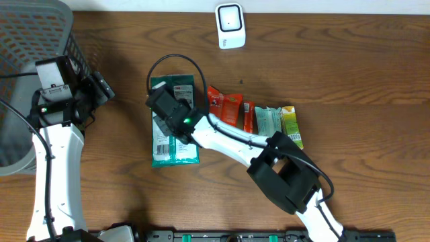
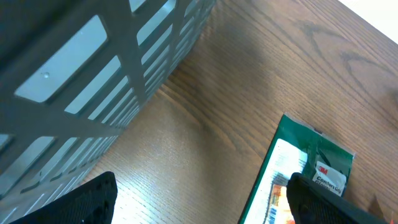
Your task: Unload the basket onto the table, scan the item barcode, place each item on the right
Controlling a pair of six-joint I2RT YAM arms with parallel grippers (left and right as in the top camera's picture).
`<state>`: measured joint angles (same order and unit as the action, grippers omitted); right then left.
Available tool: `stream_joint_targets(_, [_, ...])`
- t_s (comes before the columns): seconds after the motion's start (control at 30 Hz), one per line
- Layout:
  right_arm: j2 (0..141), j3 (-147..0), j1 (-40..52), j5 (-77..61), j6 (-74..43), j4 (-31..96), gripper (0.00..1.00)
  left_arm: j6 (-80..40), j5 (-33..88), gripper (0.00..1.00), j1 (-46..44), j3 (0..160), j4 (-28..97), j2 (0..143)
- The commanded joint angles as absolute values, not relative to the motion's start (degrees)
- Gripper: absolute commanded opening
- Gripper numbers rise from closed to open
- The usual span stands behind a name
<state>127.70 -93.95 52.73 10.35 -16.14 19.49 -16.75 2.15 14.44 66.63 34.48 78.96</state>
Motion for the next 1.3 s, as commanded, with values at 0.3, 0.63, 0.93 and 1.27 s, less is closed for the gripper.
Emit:
stream_joint_targets(0.3, [128.3,-94.0,45.2,6.4,-20.9,25.6,0.02,-17.3,0.6,0.88,15.0,67.4,34.4,78.0])
stream_joint_targets(0.63, [125.4,-96.0,44.1,5.2,-15.5,29.3,0.24,-17.3,0.6,0.88,15.0,67.4,34.4,78.0])
stream_joint_targets(0.93, [122.1,-100.5,45.7,-4.7,-17.3,29.3,0.23,-17.3,0.6,0.88,15.0,67.4,34.4,78.0])
stream_joint_targets(1.27, [128.1,-100.2,47.2,-4.6,-21.1,22.9,0.01,-17.3,0.6,0.88,15.0,67.4,34.4,78.0])
